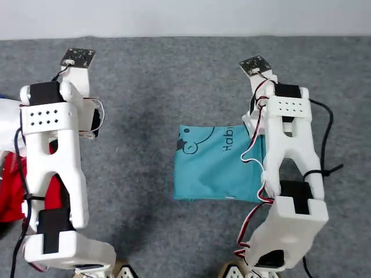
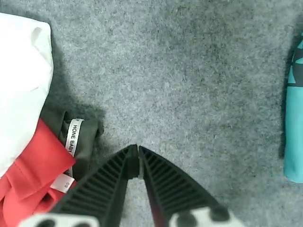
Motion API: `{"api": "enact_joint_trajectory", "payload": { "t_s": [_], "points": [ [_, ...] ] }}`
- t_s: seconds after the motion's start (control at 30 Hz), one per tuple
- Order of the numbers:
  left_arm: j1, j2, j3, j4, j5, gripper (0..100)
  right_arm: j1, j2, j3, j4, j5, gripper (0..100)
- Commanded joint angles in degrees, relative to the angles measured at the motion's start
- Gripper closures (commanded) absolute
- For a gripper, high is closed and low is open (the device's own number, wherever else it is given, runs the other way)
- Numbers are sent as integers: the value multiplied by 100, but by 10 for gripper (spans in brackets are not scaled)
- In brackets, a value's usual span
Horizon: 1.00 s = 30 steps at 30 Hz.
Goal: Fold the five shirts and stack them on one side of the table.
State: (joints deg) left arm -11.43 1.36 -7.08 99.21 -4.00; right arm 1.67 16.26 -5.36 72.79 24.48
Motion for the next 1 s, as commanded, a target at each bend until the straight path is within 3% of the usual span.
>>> {"api": "enact_joint_trajectory", "payload": {
  "t_s": [0.0,0.1,0.27,0.33,0.5,0.67,0.83,0.97],
  "points": [
    [18,-273,-22,79,-62,995,75,-259,-299,-215,62,988],
    [18,-273,-22,79,-62,995,75,13,-343,-251,62,964],
    [18,-273,-22,105,-62,995,75,22,-440,40,-185,768],
    [18,-273,-22,105,-62,995,75,-180,-633,295,-527,742],
    [97,-316,-40,105,-62,995,22,-585,-1108,1156,-642,780],
    [862,-273,-48,-176,-26,995,66,-558,-1011,1516,-651,998],
    [1512,-176,-31,-1108,70,995,-48,-75,-484,1121,-677,990],
    [1679,246,-92,-1073,176,995,-48,514,-422,470,-633,988]
  ]
}}
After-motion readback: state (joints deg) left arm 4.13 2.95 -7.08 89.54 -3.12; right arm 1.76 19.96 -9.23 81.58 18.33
